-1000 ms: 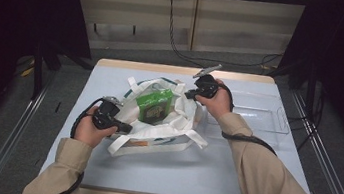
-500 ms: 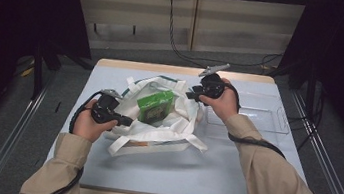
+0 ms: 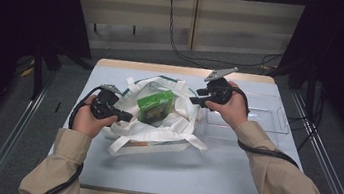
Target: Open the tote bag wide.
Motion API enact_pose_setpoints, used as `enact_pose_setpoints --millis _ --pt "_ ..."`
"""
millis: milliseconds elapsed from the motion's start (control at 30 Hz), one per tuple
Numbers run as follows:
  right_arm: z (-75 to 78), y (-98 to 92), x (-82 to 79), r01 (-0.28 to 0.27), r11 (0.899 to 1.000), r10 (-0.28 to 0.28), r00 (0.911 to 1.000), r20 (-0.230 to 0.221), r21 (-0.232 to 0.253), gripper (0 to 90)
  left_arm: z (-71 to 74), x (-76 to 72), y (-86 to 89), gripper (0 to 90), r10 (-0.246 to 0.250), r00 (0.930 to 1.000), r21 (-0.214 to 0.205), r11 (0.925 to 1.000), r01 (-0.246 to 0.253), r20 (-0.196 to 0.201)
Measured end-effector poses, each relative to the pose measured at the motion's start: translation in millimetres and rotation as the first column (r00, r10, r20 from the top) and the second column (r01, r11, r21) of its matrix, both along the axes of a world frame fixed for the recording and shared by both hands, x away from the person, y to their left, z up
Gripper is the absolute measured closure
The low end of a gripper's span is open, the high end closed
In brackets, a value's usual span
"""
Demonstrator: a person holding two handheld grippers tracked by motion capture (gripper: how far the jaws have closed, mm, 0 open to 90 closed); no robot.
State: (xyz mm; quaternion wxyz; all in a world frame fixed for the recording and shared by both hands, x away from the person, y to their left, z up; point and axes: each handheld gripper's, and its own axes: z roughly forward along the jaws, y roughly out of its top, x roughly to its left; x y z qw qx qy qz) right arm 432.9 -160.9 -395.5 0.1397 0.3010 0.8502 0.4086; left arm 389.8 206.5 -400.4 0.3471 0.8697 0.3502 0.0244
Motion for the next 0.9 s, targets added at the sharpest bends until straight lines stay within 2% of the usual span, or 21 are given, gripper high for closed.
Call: enact_pose_setpoints --millis 33,133,300,333,467,500,567,667,733,800,867,900 --pt "1.1 -1.1 -1.8 0.000 1.000 0.000 1.0000 0.000 0.003 52.6 0.7 0.6 0.3 86.4 0.002 1.0000 -0.009 1.0000 -0.002 0.000" --pt "4.7 -3.7 -8.1 -0.007 1.000 0.007 1.0000 0.000 0.012 49.2 2.0 2.8 0.5 86.6 0.002 1.0000 0.007 1.0000 -0.002 0.001" --pt "7.9 -4.8 -16.8 -0.034 0.999 0.034 0.9994 0.012 0.010 48.5 4.5 7.5 0.0 86.8 0.009 0.9999 0.003 1.0000 -0.009 0.005" --pt "8.0 -5.1 -17.9 -0.036 0.999 0.036 0.9993 0.009 0.012 48.1 5.4 8.6 0.2 86.8 0.001 0.9999 0.013 0.9999 -0.001 0.013" --pt "7.6 -5.4 -22.1 -0.049 0.999 0.049 0.9988 0.000 0.008 48.4 8.8 11.0 -2.3 87.0 0.013 0.9998 0.007 0.9999 -0.013 0.018" --pt "7.4 -5.1 -23.4 -0.050 0.999 0.050 0.9988 -0.002 0.013 48.3 9.8 12.7 -1.1 86.9 -0.001 0.9999 0.022 0.9997 0.001 0.014" --pt "6.9 -3.6 -25.9 -0.057 0.998 0.057 0.9984 0.000 0.013 48.3 9.3 13.3 -2.0 86.8 0.023 0.9997 0.005 0.9997 -0.023 0.010" --pt "6.9 -2.2 -28.8 -0.059 0.998 0.059 0.9983 -0.002 -0.001 48.3 7.9 15.8 -1.3 87.0 0.033 0.9994 0.006 0.9994 -0.033 0.007" --pt "7.1 -1.8 -30.3 -0.067 0.998 0.067 0.9978 -0.001 -0.009 49.8 7.6 16.8 -1.5 87.3 0.028 0.9996 0.005 0.9996 -0.028 0.004" --pt "8.3 -2.3 -31.6 -0.068 0.998 0.068 0.9977 0.004 -0.015 50.4 8.9 17.6 -1.6 87.6 0.017 0.9998 0.022 0.9996 -0.017 0.011" --pt "9.6 -4.1 -32.1 -0.060 0.998 0.060 0.9982 0.006 -0.007 51.6 8.3 17.9 -3.1 87.5 0.034 0.9994 0.004 0.9994 -0.034 0.008" --pt "10.1 -5.4 -32.1 -0.059 0.998 0.059 0.9982 0.000 -0.001 55.6 8.1 18.5 -3.0 87.7 0.034 0.9994 0.005 0.9994 -0.034 0.009"
